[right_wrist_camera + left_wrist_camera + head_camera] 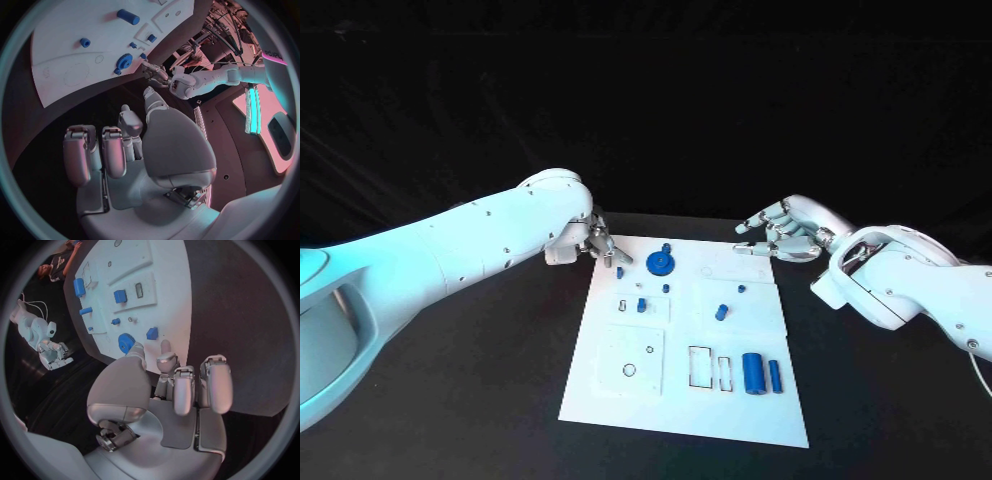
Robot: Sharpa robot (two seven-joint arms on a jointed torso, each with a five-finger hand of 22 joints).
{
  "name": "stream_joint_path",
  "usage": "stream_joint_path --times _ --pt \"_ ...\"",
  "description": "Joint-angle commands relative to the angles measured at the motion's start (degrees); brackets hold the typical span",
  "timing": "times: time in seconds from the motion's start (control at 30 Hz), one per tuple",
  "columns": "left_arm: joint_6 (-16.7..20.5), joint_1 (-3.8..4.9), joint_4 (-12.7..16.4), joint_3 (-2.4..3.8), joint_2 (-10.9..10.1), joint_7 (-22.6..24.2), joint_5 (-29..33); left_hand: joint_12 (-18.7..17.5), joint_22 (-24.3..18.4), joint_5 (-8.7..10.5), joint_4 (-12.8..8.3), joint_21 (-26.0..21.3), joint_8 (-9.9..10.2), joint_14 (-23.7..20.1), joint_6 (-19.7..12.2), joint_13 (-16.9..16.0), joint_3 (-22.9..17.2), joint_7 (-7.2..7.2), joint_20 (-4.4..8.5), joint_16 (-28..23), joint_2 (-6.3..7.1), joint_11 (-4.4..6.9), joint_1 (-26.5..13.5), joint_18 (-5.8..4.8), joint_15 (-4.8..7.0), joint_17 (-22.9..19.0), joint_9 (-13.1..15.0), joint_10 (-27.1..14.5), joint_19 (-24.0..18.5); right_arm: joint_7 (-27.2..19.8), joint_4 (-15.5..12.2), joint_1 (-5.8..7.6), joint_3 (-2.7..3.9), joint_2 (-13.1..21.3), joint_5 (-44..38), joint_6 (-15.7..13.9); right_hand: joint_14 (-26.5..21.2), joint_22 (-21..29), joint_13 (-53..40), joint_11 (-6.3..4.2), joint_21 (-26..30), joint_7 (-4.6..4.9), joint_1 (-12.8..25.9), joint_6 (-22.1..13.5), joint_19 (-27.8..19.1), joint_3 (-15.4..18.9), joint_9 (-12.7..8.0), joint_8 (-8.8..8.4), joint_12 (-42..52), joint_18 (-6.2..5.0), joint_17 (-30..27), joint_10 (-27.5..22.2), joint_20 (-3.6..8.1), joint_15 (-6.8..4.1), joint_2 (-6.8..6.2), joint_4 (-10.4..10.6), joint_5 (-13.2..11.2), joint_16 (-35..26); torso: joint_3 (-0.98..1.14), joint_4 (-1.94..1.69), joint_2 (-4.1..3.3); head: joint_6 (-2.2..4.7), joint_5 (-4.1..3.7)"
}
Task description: Assemble the parts on the task board
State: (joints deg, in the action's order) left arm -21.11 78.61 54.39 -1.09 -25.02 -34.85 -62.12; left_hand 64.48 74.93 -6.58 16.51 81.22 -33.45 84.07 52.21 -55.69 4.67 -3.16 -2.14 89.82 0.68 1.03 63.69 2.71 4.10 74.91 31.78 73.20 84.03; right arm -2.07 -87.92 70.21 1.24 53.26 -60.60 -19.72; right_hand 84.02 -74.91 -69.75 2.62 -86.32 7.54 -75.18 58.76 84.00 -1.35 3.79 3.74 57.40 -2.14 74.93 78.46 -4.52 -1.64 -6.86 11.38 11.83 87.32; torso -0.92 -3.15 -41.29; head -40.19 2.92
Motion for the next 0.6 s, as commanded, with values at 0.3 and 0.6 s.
stream_joint_path --times 0.3,0.6 --pt "-3.31 -0.53 -0.26 -0.09 0.6 1.45 -0.97 1.24 5.56 -0.19 -0.11 0.8 -0.4 5.93 0.82 -1.26 0.56 0.29 0.61 0.18 -1.67 0.18 1.44 -0.37 0.61 15.09 -0.08 1.27 2.74 -0.41 0.24 -0.04 0.0 -0.22 -0.29 0.68 4.74 -7.02 0.08 -0.11 0.37 -0.1 0.12 0.33 1.46 0.42 0.09 0.13 -0.21 0.27 9.41 -0.42 -0.06 0.05 0.39 0.04 0.4 -0.34 0.03 -0.05 0.02 -0.29 -0.16" --pt "-2.41 -0.64 -0.15 -0.1 0.59 1.63 -0.56 1.41 5.66 -0.4 -0.26 0.84 -0.43 5.93 0.97 -1.51 0.5 0.37 0.72 0.18 -2.26 0.26 3.05 -0.39 0.69 15.09 -0.13 1.47 2.77 -0.34 0.55 -0.05 0.0 -0.63 -0.52 0.92 4.73 -7.0 0.11 -0.1 0.38 -0.09 0.12 0.33 1.45 0.48 0.09 0.13 -0.25 0.27 9.39 -0.44 -0.06 0.05 0.51 0.11 0.46 -0.35 0.08 -0.06 0.05 -0.37 -0.04"
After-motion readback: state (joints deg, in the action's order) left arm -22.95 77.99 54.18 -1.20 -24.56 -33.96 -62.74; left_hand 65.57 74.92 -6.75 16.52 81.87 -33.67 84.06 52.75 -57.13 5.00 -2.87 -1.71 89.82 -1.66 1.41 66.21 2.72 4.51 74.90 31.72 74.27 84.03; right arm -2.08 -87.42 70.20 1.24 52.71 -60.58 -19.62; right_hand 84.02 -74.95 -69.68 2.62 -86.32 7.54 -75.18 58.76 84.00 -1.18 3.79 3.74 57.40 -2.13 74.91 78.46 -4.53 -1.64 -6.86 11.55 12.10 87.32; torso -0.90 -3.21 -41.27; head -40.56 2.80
